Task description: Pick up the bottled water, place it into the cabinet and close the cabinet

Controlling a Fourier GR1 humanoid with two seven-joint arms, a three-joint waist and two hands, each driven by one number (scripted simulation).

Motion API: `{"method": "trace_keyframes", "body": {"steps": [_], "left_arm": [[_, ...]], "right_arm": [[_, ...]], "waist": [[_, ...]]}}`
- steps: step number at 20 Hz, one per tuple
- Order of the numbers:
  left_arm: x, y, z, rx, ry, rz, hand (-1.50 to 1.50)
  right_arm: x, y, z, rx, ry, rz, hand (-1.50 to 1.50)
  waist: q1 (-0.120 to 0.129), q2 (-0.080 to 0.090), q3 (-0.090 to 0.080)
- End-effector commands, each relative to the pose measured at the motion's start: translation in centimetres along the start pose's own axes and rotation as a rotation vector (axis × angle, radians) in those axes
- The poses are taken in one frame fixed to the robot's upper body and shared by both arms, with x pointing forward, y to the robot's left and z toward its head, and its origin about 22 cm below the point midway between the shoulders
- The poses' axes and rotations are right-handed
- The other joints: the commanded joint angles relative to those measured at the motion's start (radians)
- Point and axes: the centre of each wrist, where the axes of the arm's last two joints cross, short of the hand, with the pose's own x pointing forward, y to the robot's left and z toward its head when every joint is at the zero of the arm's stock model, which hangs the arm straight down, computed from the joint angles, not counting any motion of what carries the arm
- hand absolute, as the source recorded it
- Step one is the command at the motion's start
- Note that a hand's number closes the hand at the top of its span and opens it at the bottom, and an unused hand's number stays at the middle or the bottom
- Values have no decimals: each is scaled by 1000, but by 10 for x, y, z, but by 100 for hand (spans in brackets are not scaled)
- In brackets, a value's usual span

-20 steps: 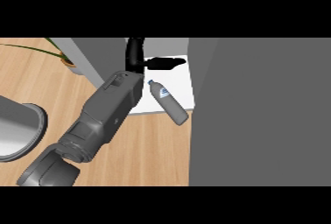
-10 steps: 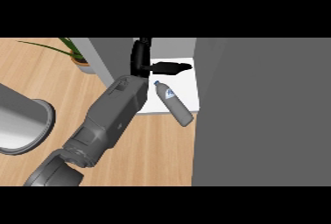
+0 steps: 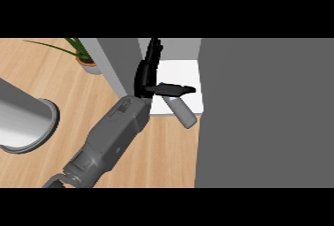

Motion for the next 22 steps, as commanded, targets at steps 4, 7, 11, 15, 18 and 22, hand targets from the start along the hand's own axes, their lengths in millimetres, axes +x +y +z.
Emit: {"method": "trace_keyframes", "body": {"steps": [4, 7, 11, 15, 18, 22], "left_arm": [[8, -17, 30, -111, -15, 187, -150], [8, -18, 63, -152, -29, 209, -150], [20, -20, 94, -164, -34, 244, -150], [20, 1, 126, -199, -2, 269, 150], [28, -1, 141, -182, 35, 281, 150], [36, 33, 162, -169, 30, 255, 150]], "right_arm": [[32, 8, -4, -2, -36, 20, -150], [14, -4, 0, -26, -22, 31, -150], [16, 10, -12, -23, -22, 66, -150], [30, 6, -3, 111, 5, 81, -150], [33, 13, -8, 210, 10, 113, 150], [34, 1, -1, 362, 105, 134, 150]], "waist": [[16, 0, 0], [33, -6, 1], [38, -2, 0], [27, -4, 0], [29, -4, 0], [28, -4, 0]]}}
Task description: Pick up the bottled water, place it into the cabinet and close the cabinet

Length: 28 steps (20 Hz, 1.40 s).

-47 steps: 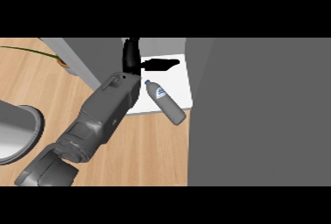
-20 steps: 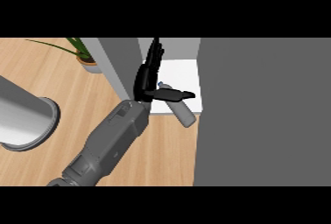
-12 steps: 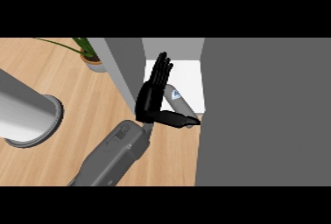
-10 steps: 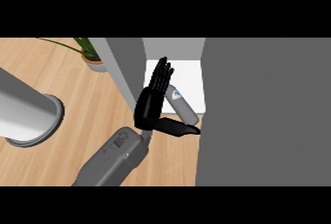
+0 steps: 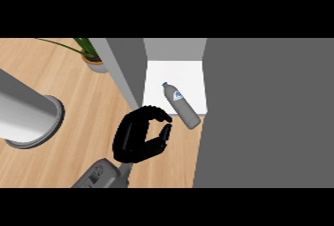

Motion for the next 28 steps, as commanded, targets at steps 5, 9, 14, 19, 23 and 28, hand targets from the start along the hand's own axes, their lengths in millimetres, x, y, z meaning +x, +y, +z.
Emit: {"method": "trace_keyframes", "body": {"steps": [5, 9, 14, 19, 23, 28], "left_arm": [[36, 43, 41, 86, -37, -25, -150], [56, 66, 59, 123, -40, -47, -150], [69, 78, 86, 170, -30, 32, -150], [90, 102, 101, 185, -26, 28, -150], [97, 111, 111, 194, -24, 25, -150], [113, 112, 115, 175, -24, 44, -150]], "right_arm": [[40, 7, -6, 284, -39, 81, 150], [53, 16, -9, 311, -57, 98, 150], [54, 25, -14, 421, -46, 40, 150], [48, 34, -23, 527, -69, 43, 150], [48, 34, -28, 599, -61, 82, 150], [44, 48, -29, 565, -76, -75, 150]], "waist": [[-9, -1, 0], [-16, -7, -2], [3, -2, -5], [18, -9, -8], [42, -9, -13], [53, -6, -14]]}}
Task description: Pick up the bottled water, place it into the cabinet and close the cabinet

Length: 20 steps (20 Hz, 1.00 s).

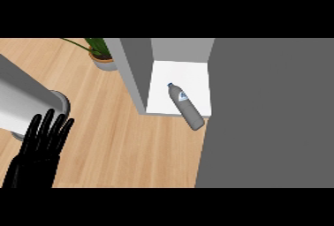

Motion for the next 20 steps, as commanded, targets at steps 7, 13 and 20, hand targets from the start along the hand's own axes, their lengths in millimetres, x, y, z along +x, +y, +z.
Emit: {"method": "trace_keyframes", "body": {"steps": [7, 13, 20], "left_arm": [[32, 27, 8, -50, -2, 8, -150], [42, 34, 12, -75, -2, 6, -150], [50, 35, 5, -136, 0, 1, -150]], "right_arm": [[24, 26, -29, 104, -144, -106, 150], [18, 19, -33, 127, -89, -62, 150], [11, 8, -38, 203, -25, 14, 150]], "waist": [[54, 24, 0], [105, 37, -2], [153, 51, -7]]}}
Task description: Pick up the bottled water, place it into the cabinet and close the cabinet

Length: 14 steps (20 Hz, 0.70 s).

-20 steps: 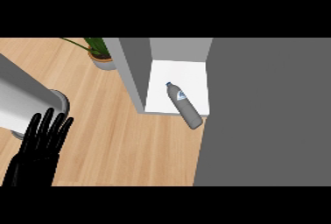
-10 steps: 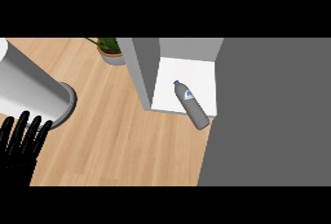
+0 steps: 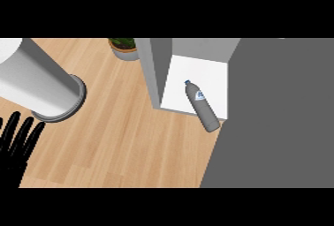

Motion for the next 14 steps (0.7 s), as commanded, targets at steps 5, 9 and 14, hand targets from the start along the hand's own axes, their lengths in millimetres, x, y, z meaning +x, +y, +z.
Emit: {"method": "trace_keyframes", "body": {"steps": [5, 9, 14], "left_arm": [[9, 4, -5, -56, 8, 2, -150], [13, 9, -6, -59, 19, -12, -150], [16, 14, -5, -52, 32, -22, -150]], "right_arm": [[11, 4, -20, 216, -1, 70, 150], [16, -7, -22, 288, 3, 171, 150], [17, -10, -26, 290, 3, 182, 150]], "waist": [[59, 9, -7], [81, 8, -10], [72, 6, -12]]}}
